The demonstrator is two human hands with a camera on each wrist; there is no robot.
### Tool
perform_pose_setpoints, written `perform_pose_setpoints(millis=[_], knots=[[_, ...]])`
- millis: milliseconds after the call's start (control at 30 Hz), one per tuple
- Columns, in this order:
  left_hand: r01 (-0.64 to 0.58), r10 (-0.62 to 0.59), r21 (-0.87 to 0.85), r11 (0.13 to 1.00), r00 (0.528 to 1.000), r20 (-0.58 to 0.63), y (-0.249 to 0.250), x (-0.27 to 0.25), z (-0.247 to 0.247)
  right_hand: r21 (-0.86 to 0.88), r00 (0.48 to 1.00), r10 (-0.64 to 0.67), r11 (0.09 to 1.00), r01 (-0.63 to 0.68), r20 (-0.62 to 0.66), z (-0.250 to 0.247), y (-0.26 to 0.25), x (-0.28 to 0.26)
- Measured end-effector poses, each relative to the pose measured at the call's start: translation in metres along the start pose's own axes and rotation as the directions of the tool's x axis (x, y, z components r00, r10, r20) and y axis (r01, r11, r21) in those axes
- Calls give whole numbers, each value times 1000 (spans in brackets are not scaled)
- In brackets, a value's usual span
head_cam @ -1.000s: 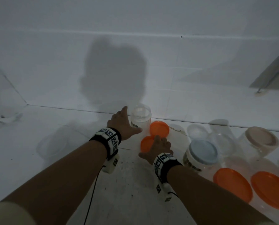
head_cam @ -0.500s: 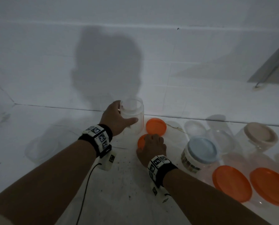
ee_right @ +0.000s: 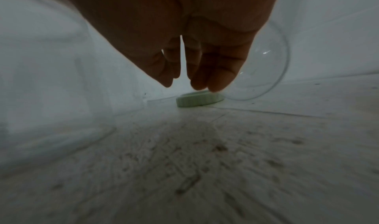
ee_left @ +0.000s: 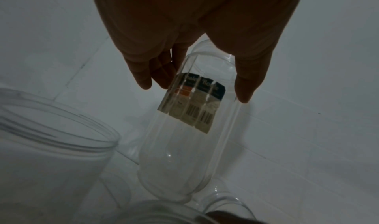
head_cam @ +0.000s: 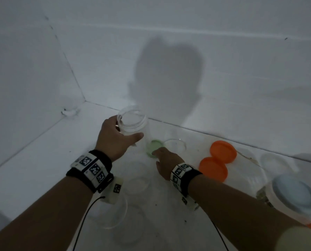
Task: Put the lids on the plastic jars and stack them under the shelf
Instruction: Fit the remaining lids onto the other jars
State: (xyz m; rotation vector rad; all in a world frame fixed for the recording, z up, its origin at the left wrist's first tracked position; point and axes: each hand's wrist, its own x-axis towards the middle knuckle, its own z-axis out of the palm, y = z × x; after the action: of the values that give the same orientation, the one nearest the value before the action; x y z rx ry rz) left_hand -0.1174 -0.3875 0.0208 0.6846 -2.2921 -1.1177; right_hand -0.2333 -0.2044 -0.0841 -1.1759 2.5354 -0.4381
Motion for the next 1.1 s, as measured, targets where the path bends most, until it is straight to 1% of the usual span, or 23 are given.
perform_pose_setpoints(millis=[67, 167, 267, 333, 433, 500, 533, 600, 633, 700, 767, 800, 867, 933, 1000, 1033, 1100], knots=[[9, -8, 4, 1000, 1000, -27, -8, 1, -6, -103, 998, 8, 995, -1, 62, 11, -5, 16], [40, -40, 11, 999, 998, -44, -13, 0, -14, -203, 996, 61, 978, -46, 66, 17, -10, 32], [52, -52, -7, 999, 998, -39, -13, -5, -21, -260, 995, 78, 964, -59, 65, 21, -10, 34], [44, -45, -27, 999, 999, -31, -12, -8, -23, -260, 996, 67, 964, -48, 65, 21, -9, 27], [25, -26, -48, 999, 1000, -12, -8, -10, -24, -186, 1000, 3, 982, 0, 14, 15, -7, 6], [4, -4, -47, 999, 1000, 4, -1, -13, -21, -59, 998, -35, 998, 32, -56, 6, -4, -18], [-16, 17, -43, 999, 1000, 9, 3, -14, -19, 43, 995, -28, 999, 32, -96, 0, -1, -32], [-36, 37, -44, 998, 999, 25, 17, -23, -13, 265, 987, 24, 964, 20, -160, -19, 3, -62], [-44, 46, -52, 998, 998, 35, 23, -29, -8, 338, 981, 76, 941, -11, -180, -29, 6, -77], [-45, 54, -105, 993, 995, 82, 36, -43, 3, 440, 956, 174, 896, -54, -237, -52, 13, -106], [-51, 75, -159, 986, 986, 152, 45, -59, 16, 540, 916, 246, 841, -39, -317, -74, 20, -132], [-53, 86, -174, 983, 978, 192, 49, -68, 23, 563, 895, 273, 826, -30, -353, -86, 22, -145], [-52, 101, -188, 981, 960, 262, 57, -87, 37, 556, 858, 291, 831, -8, -423, -109, 22, -170], [-62, 123, -194, 979, 939, 322, 65, -105, 54, 550, 845, 272, 834, 31, -460, -132, 18, -196], [-87, 165, -211, 974, 908, 385, 71, -124, 72, 517, 874, 222, 855, 39, -432, -147, 12, -216], [-89, 177, -221, 971, 889, 423, 75, -134, 82, 482, 893, 203, 876, 18, -402, -151, 11, -225], [-88, 199, -238, 967, 844, 497, 82, -151, 100, 361, 930, 161, 932, -34, -330, -158, 6, -242]])
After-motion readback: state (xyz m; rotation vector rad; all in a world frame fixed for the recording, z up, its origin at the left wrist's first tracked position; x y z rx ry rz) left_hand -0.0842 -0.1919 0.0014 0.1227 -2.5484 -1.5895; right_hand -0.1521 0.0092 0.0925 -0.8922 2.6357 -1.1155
